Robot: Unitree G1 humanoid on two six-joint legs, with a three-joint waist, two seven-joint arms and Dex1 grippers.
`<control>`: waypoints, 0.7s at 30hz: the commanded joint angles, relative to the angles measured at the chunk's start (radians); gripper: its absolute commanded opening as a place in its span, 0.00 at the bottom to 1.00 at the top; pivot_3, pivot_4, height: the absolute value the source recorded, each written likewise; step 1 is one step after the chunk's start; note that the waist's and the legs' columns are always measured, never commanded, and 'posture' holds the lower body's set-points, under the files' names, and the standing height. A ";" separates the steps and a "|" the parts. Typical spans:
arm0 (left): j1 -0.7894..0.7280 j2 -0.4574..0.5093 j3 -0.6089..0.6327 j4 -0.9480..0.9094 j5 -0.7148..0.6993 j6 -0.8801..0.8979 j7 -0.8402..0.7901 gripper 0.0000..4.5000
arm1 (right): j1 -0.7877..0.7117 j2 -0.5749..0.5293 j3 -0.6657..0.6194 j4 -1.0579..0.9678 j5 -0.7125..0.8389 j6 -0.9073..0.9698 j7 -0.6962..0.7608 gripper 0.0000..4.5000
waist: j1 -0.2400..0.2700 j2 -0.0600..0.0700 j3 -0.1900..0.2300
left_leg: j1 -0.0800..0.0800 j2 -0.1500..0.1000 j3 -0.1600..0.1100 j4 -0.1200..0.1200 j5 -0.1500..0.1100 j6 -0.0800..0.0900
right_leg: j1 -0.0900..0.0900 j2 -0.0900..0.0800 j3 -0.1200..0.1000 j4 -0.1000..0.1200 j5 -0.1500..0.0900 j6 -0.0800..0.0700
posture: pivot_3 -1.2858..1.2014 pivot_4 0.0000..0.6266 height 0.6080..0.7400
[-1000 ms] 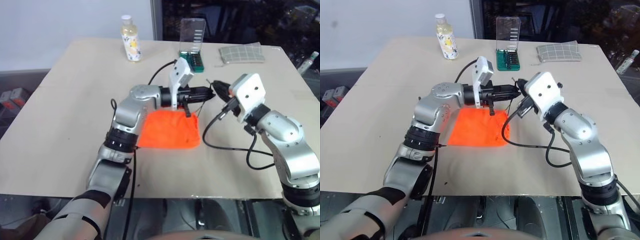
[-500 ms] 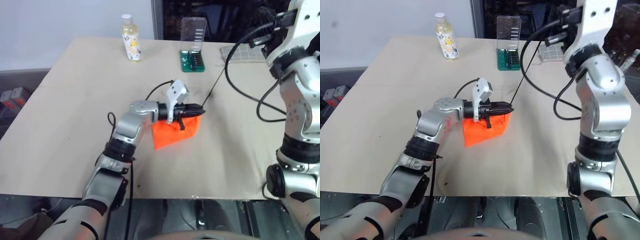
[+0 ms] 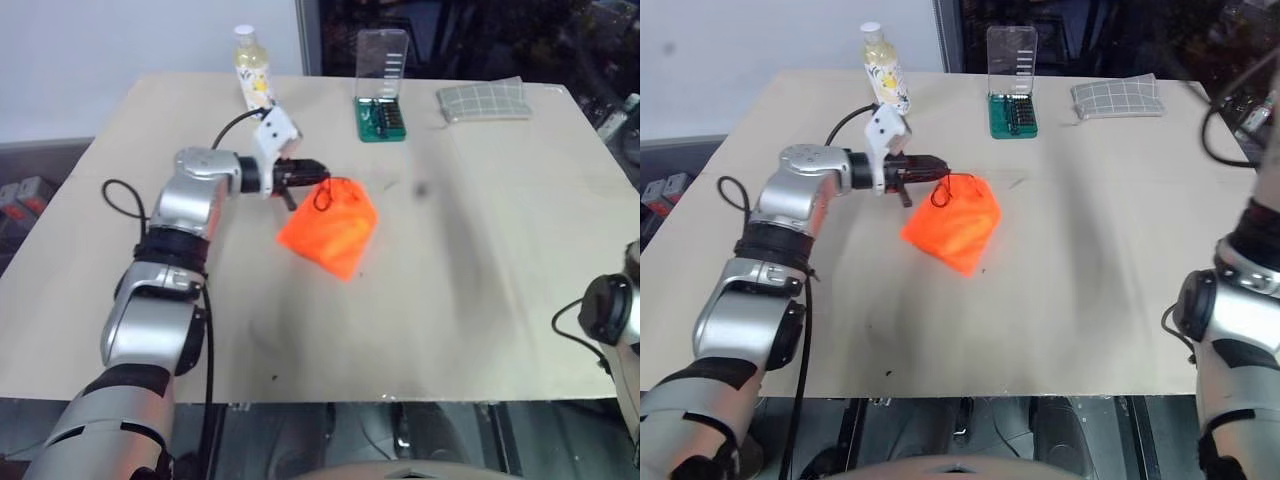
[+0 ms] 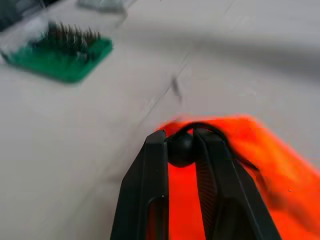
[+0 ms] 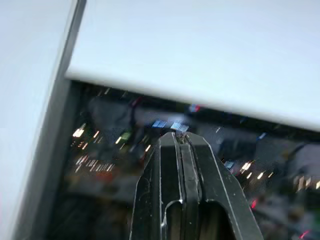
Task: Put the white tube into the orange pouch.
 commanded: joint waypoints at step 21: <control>0.321 -0.070 0.219 -0.438 -0.114 0.082 0.157 0.93 | 0.883 0.144 0.146 -0.464 0.071 0.166 0.061 0.64 | -0.030 0.002 0.000 | -0.007 0.005 -0.003 0.017 -0.004 0.007 | -0.001 0.002 0.002 0.001 0.003 0.005 | 0.52 0.24 1.00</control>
